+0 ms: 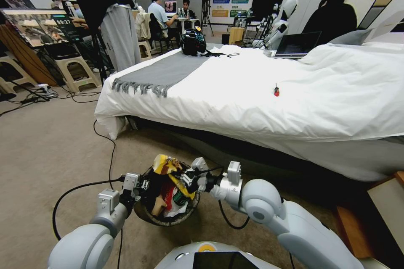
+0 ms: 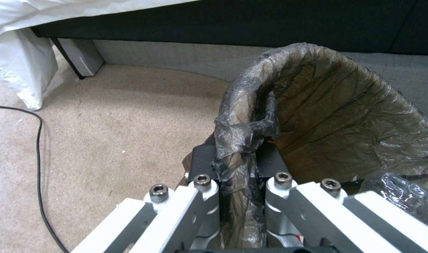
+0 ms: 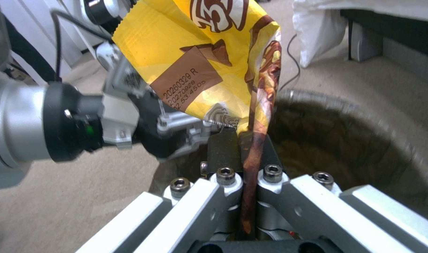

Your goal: Pick up the trash bin, then pick up the garbage from the floor and place it into the trash bin.

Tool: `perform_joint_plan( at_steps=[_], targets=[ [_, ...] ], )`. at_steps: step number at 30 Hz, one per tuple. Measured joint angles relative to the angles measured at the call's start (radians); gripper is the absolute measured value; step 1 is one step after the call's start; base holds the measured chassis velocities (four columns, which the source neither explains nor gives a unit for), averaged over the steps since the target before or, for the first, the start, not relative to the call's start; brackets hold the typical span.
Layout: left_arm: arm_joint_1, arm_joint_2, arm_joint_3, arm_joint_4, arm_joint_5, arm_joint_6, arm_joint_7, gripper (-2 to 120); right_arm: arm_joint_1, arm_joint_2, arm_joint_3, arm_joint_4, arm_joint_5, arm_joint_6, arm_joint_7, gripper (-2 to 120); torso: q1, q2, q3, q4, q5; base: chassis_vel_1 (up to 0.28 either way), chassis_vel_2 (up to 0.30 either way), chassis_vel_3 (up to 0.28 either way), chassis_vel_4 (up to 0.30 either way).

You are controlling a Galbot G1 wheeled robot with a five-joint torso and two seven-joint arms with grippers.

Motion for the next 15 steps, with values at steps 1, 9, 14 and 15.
perform_joint_plan(
  at_steps=[1, 9, 14, 15],
  targets=[
    [-0.001, -0.002, 0.002, 0.000, 0.002, 0.000, 0.000, 6, -0.001, 0.002, -0.007, -0.004, 0.000, -0.002, 0.008, 0, 0.000, 0.000, 0.000, -0.0001, 0.0000, 0.000, 0.000, 0.000, 0.000],
    [-0.002, -0.001, 0.006, 0.000, 0.012, -0.003, 0.004, 6, 0.006, 0.012, -0.032, -0.019, -0.001, -0.019, 0.047, 0, 0.000, 0.000, 0.000, 0.0000, 0.0000, 0.000, 0.000, 0.000, 0.000],
    [-0.003, 0.001, 0.005, 0.000, 0.012, -0.004, 0.006, 6, 0.014, 0.019, -0.037, -0.023, 0.000, -0.024, 0.066, 16, 0.000, 0.000, 0.000, 0.0000, 0.0000, 0.000, 0.000, 0.000, 0.000],
    [-0.003, 0.001, 0.005, 0.000, 0.012, -0.004, 0.006, 6, 0.014, 0.019, -0.037, -0.023, 0.000, -0.024, 0.066, 16, 0.000, 0.000, 0.000, 0.0000, 0.0000, 0.000, 0.000, 0.000, 0.000]
  ],
)
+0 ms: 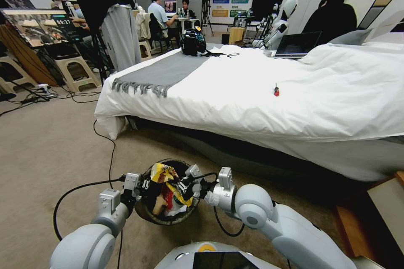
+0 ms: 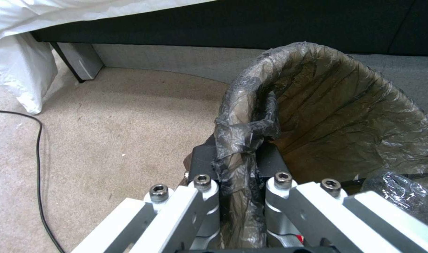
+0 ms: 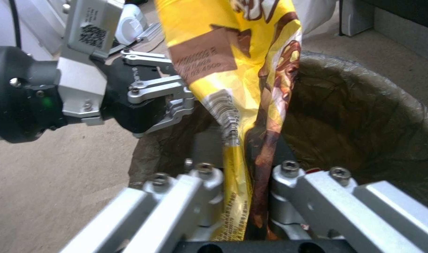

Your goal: Pick up the trash bin, then pick up the garbage from the floor and place it into the trash bin.

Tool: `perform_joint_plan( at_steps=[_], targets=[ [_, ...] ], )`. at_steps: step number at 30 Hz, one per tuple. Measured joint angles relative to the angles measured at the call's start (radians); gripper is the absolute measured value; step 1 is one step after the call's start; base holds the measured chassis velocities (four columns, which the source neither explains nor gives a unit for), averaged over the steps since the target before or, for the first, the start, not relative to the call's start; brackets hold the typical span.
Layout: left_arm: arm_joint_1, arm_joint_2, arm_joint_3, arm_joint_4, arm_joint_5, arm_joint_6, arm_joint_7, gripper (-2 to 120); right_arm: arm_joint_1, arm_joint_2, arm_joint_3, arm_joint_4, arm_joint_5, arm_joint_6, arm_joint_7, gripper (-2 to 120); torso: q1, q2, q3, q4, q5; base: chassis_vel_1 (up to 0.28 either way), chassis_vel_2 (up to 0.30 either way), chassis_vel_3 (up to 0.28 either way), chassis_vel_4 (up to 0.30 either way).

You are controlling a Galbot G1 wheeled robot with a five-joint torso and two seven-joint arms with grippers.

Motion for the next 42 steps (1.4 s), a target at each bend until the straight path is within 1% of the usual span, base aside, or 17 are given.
perform_joint_plan(
  at_steps=[1, 2, 3, 7, 8, 10, 11, 14, 18, 19, 22, 31, 34, 35, 37, 39, 42],
  targets=[
    [0.000, -0.001, 0.000, 0.000, 0.001, 0.000, 0.001, 6, 0.004, 0.004, -0.002, -0.002, 0.000, 0.000, 0.010, 25, 0.000, 0.000, 0.000, 0.0001, 0.0000, 0.000, 0.000, 0.000, 0.000],
    [0.001, -0.001, 0.000, 0.000, 0.001, 0.000, 0.002, 6, 0.006, 0.007, -0.003, -0.004, 0.000, 0.000, 0.016, 30, 0.000, 0.000, 0.000, 0.0000, 0.0000, 0.000, 0.000, 0.000, 0.000],
    [0.001, -0.001, 0.000, 0.000, 0.001, 0.000, 0.002, 6, 0.006, 0.007, -0.003, -0.004, 0.000, 0.000, 0.016, 30, 0.000, 0.000, 0.000, 0.0000, 0.0000, 0.000, 0.000, 0.000, 0.000],
    [0.001, -0.001, 0.000, 0.000, 0.002, -0.001, 0.004, 6, 0.014, 0.019, -0.009, -0.010, -0.001, 0.000, 0.030, 47, 0.000, 0.000, 0.000, 0.0000, 0.0000, 0.000, 0.000, 0.000, 0.000],
    [0.001, -0.001, 0.000, 0.000, 0.002, -0.001, 0.004, 6, 0.014, 0.019, -0.009, -0.010, -0.001, 0.000, 0.030, 47, 0.000, 0.000, 0.000, 0.0000, 0.0000, 0.000, 0.000, 0.000, 0.000],
    [0.002, 0.001, -0.003, 0.000, 0.002, -0.001, 0.006, 6, 0.021, 0.026, -0.012, -0.016, -0.001, 0.001, 0.034, 59, 0.000, 0.000, 0.000, 0.0000, 0.0000, 0.000, 0.000, 0.000, 0.000],
    [0.002, 0.001, -0.003, 0.000, 0.002, -0.001, 0.006, 6, 0.021, 0.026, -0.012, -0.016, -0.001, 0.001, 0.034, 59, 0.000, 0.000, 0.000, 0.0000, 0.0000, 0.000, 0.000, 0.000, 0.000],
    [0.002, 0.005, -0.004, 0.000, 0.002, -0.001, 0.008, 6, 0.025, 0.031, -0.013, -0.019, -0.002, 0.002, 0.036, 66, 0.000, 0.000, 0.000, 0.0000, 0.0000, 0.000, 0.000, 0.000, 0.000],
    [0.001, 0.010, -0.007, 0.000, 0.002, -0.001, 0.010, 6, 0.034, 0.043, -0.014, -0.026, -0.003, 0.003, 0.039, 88, 0.000, 0.000, 0.000, 0.0001, 0.0000, 0.000, 0.000, 0.000, 0.000],
    [0.001, 0.010, -0.007, 0.000, 0.002, -0.001, 0.010, 6, 0.034, 0.043, -0.014, -0.026, -0.003, 0.003, 0.039, 88, 0.000, 0.000, 0.000, 0.0001, 0.0000, 0.000, 0.000, 0.000, 0.000],
    [-0.002, 0.010, -0.007, 0.000, 0.001, 0.000, 0.012, 6, 0.040, 0.045, -0.013, -0.027, -0.003, 0.005, 0.042, 99, 0.000, 0.000, 0.000, 0.0000, 0.0000, 0.000, 0.000, 0.000, 0.000],
    [-0.011, 0.006, -0.004, 0.000, 0.001, 0.000, 0.013, 6, 0.043, 0.040, 0.038, -0.009, 0.013, 0.008, 0.047, 100, 0.000, 0.000, 0.000, 0.0000, 0.0000, 0.000, 0.000, 0.000, 0.000],
    [-0.014, 0.006, -0.005, 0.000, 0.001, 0.000, 0.013, 6, 0.034, 0.028, 0.101, 0.014, 0.025, 0.023, 0.047, 100, 0.000, 0.000, 0.000, 0.0001, 0.0001, 0.000, 0.000, 0.000, 0.000],
    [-0.014, 0.006, -0.005, 0.000, 0.001, 0.000, 0.013, 6, 0.034, 0.028, 0.101, 0.014, 0.025, 0.023, 0.047, 100, 0.000, 0.000, 0.000, 0.0001, 0.0001, 0.000, 0.000, 0.000, 0.000],
    [-0.015, 0.005, -0.007, 0.000, 0.001, 0.000, 0.013, 6, 0.011, 0.009, 0.156, 0.035, 0.024, 0.057, 0.047, 100, 0.000, 0.000, 0.000, 0.0001, 0.0001, 0.000, 0.000, 0.000, 0.000],
    [-0.015, 0.004, -0.007, 0.000, 0.001, 0.000, 0.013, 6, 0.001, 0.004, 0.170, 0.039, 0.019, 0.072, 0.049, 100, 0.000, 0.000, 0.000, -0.0001, 0.0001, 0.000, 0.000, 0.000, 0.000],
    [-0.015, 0.000, -0.011, 0.000, -0.001, 0.000, 0.012, 6, -0.082, -0.023, 0.256, 0.057, -0.073, 0.139, 0.087, 100, 0.000, 0.000, 0.000, 0.0000, 0.0001, 0.000, 0.000, 0.000, 0.000]
  ],
)
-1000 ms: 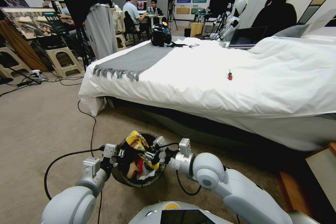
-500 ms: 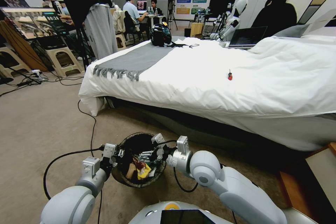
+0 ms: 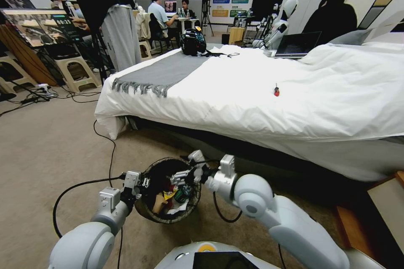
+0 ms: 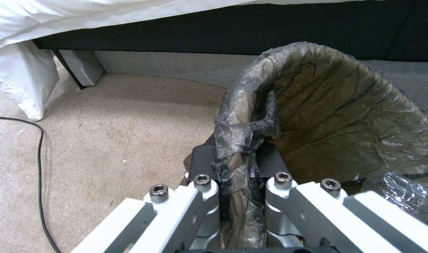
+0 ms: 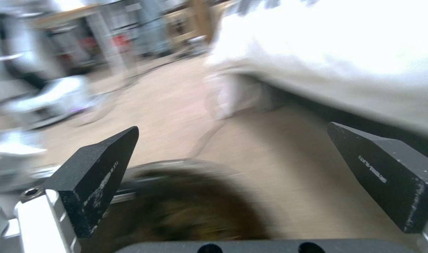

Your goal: Pick up the trash bin, then pick up the garbage from the floor and place it into the trash bin.

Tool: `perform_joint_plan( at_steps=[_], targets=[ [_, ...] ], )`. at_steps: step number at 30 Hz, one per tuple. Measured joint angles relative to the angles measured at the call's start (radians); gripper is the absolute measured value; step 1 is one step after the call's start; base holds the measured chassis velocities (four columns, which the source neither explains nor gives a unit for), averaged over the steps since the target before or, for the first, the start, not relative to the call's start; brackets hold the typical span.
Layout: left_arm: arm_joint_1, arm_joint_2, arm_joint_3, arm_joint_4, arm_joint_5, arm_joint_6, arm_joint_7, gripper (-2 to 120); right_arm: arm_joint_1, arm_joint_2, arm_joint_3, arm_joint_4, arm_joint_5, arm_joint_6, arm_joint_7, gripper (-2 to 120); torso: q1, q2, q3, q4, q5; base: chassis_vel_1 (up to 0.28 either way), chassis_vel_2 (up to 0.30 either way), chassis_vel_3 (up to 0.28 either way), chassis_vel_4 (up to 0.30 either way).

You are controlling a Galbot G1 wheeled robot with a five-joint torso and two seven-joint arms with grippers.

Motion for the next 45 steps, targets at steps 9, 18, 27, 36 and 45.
perform_joint_plan(
  at_steps=[9, 18, 27, 36, 45],
  targets=[
    [0.010, -0.007, -0.017, 0.000, -0.001, -0.002, -0.001, 6, -0.186, 0.009, 0.189, -0.041, -0.244, 0.205, 0.027, 100, 0.000, 0.000, 0.000, -0.0002, 0.0001, 0.000, 0.000, 0.000, 0.000],
    [0.009, -0.030, -0.030, 0.000, 0.002, -0.003, -0.010, 6, -0.400, 0.083, 0.351, -0.176, -0.514, 0.563, 0.015, 100, 0.000, 0.000, 0.000, 0.0001, 0.0000, 0.000, 0.000, 0.000, 0.000],
    [-0.003, -0.026, -0.031, 0.002, 0.029, -0.015, -0.012, 6, -0.582, 0.259, 0.441, -0.217, -0.701, 0.666, -0.006, 100, 0.000, 0.000, 0.000, 0.0000, 0.0000, 0.000, 0.000, 0.000, 0.000],
    [-0.018, -0.035, -0.046, 0.010, 0.024, -0.022, -0.009, 6, -0.684, 0.342, 0.411, -0.184, -0.760, 0.665, 0.018, 100, 0.000, 0.000, 0.000, 0.0001, -0.0002, 0.000, 0.000, 0.000, 0.000],
    [-0.047, -0.045, -0.049, 0.029, 0.022, -0.020, 0.011, 6, -0.667, 0.385, 0.419, -0.175, -0.822, 0.645, 0.011, 100, 0.000, 0.000, 0.000, 0.0001, -0.0001, 0.000, 0.000, 0.000, 0.000]
  ],
)
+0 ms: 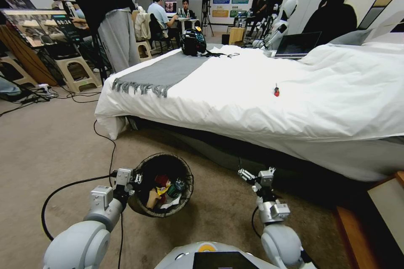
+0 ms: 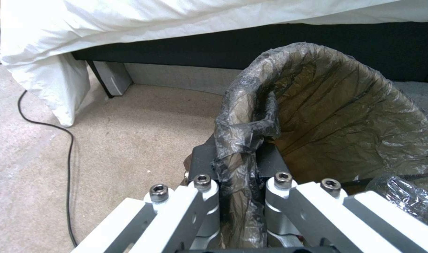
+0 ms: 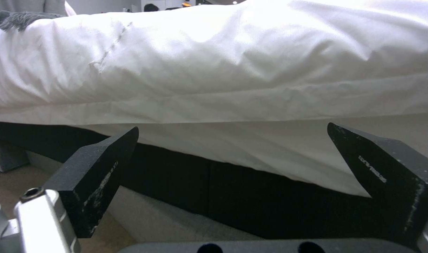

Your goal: Pick up the trash bin, then pick up the garbage from the floor and place it into the trash bin.

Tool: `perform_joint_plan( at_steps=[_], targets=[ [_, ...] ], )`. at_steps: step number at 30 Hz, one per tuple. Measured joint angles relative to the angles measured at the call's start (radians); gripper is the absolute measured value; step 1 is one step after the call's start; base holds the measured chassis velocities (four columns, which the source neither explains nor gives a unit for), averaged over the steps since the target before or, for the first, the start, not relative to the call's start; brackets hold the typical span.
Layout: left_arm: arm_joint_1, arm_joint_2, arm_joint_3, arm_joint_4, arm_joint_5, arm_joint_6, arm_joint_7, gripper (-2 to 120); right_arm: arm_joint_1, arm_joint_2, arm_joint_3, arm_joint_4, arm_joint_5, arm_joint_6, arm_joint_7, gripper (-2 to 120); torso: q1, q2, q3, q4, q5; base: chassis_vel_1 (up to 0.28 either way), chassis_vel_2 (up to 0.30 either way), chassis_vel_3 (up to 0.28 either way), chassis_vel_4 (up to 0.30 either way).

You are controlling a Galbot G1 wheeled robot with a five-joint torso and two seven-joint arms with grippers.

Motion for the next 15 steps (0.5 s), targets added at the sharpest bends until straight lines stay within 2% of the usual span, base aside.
perform_joint_plan(
  at_steps=[15],
  targets=[
    [-0.027, -0.013, -0.014, 0.028, 0.023, -0.013, 0.041, 6, 0.012, -0.001, -0.004, -0.013, -0.004, -0.021, 0.003, 100, 0.000, 0.000, 0.000, 0.0000, -0.0001, 0.012, 0.005, 0.006, 0.007]
  ],
)
